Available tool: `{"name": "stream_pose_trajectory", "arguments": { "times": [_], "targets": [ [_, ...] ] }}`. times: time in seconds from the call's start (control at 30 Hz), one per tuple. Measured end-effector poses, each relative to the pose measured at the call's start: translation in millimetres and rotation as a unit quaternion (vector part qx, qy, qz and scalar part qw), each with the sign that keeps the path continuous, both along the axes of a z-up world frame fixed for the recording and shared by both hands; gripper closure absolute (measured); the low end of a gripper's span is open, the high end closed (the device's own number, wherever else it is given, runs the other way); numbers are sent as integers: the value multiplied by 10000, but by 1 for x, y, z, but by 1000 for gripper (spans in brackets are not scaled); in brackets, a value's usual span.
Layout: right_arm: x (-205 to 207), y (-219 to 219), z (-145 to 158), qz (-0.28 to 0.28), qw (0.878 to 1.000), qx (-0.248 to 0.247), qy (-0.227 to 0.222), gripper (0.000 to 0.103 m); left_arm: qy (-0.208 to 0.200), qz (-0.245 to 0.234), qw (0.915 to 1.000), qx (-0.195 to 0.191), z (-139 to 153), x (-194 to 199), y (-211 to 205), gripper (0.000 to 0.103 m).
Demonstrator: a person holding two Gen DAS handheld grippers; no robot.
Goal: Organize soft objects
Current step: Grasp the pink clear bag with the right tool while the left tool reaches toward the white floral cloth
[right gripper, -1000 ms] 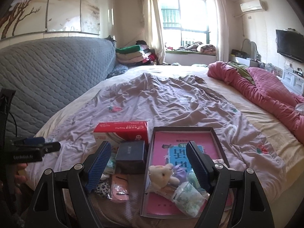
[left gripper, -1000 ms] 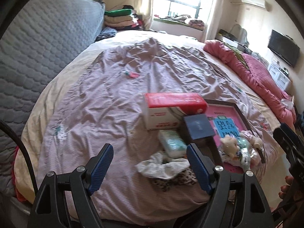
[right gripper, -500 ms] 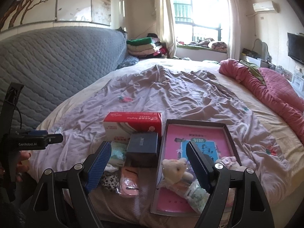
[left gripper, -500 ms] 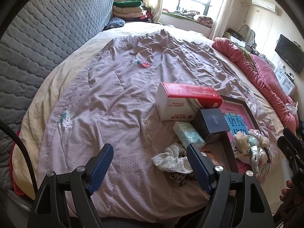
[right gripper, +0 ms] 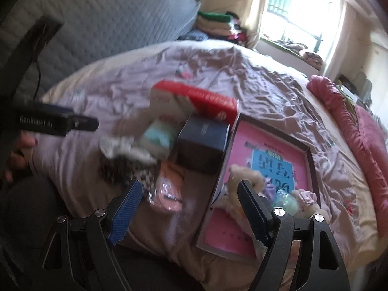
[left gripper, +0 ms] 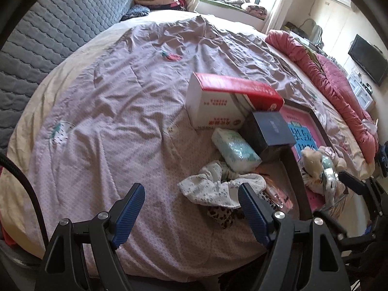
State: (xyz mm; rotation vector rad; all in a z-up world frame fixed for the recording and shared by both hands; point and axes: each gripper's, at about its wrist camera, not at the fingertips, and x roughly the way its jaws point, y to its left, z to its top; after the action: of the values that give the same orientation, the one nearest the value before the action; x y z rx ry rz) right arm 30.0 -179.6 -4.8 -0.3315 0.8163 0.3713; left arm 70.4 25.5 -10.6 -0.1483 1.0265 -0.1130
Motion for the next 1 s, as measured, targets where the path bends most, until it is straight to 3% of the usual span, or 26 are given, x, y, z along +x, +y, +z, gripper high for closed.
{"name": "stream_pose_trajectory", "arguments": {
  "times": [0.27, 0.43, 0.67, 0.7, 0.8, 1.0],
  "targets": [
    [11, 9, -35, 252, 9980, -343, 470, 21, 116, -17, 9999, -79, -15, 8, -2, 24],
    [11, 25, -56, 483, 9929, -1076, 157, 21, 226, -1, 9997, -120, -24, 18, -2, 24],
    [21, 35, -72, 690, 9873, -1429, 34, 23, 403, 9, 9988, -274, -37, 31, 0, 24],
    [23, 34, -72, 663, 9880, -1396, 17, 28, 436, 6, 9987, -278, -40, 35, -1, 24],
    [33, 29, -75, 590, 9896, -1306, 112, 56, 523, 31, 9978, -399, -46, 40, 1, 24],
    [54, 19, -75, 296, 9966, -706, 294, 67, 621, 13, 9966, -548, -58, 51, 3, 24]
  ]
}}
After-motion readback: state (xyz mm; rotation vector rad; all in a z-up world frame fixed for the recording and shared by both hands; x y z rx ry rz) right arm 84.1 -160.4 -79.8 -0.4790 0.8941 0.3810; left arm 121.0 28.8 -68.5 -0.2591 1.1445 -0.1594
